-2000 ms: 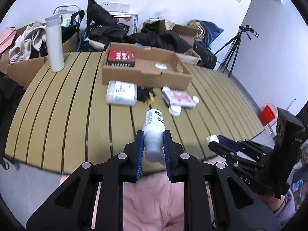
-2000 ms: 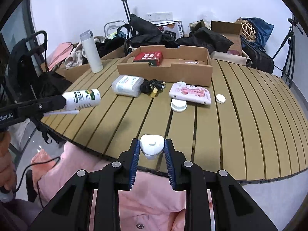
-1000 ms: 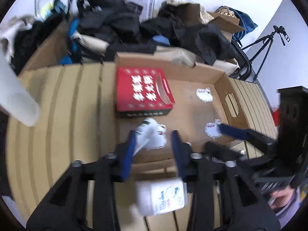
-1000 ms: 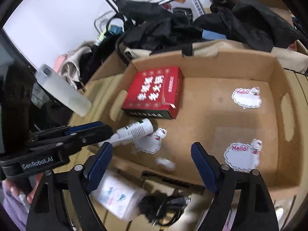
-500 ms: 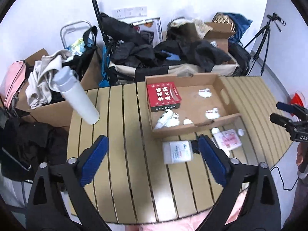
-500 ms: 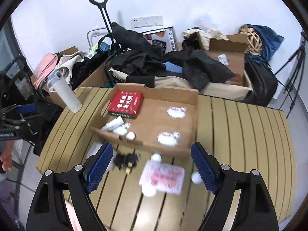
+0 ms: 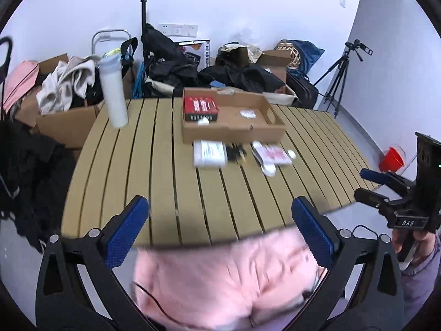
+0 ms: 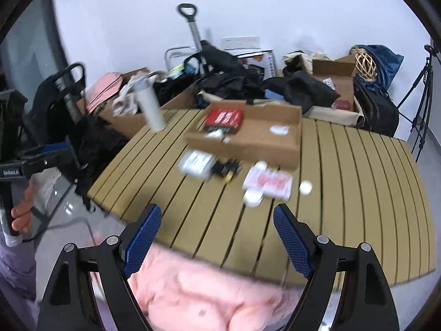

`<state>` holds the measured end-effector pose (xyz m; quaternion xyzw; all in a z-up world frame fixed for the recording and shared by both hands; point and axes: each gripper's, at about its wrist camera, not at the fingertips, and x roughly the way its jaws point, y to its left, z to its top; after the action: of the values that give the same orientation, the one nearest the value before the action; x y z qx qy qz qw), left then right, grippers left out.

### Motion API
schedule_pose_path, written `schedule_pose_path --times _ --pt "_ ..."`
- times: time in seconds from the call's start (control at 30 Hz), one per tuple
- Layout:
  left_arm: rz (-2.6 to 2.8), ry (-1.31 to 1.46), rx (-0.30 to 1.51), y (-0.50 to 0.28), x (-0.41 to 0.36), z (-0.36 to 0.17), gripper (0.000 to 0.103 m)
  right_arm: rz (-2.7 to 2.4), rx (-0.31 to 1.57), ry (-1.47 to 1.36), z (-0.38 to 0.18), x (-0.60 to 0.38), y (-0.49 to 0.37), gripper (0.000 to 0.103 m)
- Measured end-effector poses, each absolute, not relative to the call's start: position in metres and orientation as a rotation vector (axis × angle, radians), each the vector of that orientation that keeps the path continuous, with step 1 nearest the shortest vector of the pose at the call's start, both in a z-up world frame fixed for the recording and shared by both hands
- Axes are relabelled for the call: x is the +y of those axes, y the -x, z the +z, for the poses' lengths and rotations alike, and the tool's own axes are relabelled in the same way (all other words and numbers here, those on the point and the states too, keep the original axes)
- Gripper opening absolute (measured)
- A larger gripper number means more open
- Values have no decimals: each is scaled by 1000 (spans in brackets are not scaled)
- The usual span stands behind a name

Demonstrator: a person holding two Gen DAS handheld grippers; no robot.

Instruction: Organize objects

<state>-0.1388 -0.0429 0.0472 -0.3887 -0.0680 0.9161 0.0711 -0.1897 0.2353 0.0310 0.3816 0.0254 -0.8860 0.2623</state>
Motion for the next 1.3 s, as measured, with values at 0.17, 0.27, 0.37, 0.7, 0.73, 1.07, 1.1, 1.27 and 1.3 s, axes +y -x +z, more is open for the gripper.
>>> schedule_pose_path --times 0.17,0.27,0.37,0.7,0.73,1.07,1.1,1.27,1.3 --pt "2742 1242 -226 106 -30 8 103 -2466 -40 -979 -30 224 120 86" --pt "2749 1266 -157 114 -24 5 103 -2428 55 -1081 -58 210 115 86" --pt "2737 1255 -211 116 -27 2 103 -2448 86 -1027 -52 208 112 86" --pt "2692 1339 -209 138 -21 -44 103 -2452 54 -1068 -66 205 125 86" --pt "2701 1330 -211 142 -19 -48 103 -2463 61 -1081 -69 205 128 86" --pt "2785 1185 -120 275 -9 -89 103 -2436 -23 -1125 -84 208 214 69" --pt "2796 1211 -104 294 -8 -97 103 -2437 -28 -1131 -85 207 228 67" --pt "2792 1298 24 365 1 -128 103 -2443 -46 -1163 -93 201 293 50" --pt "2792 1291 42 373 3 -132 102 -2438 -43 -1170 -96 198 303 49"
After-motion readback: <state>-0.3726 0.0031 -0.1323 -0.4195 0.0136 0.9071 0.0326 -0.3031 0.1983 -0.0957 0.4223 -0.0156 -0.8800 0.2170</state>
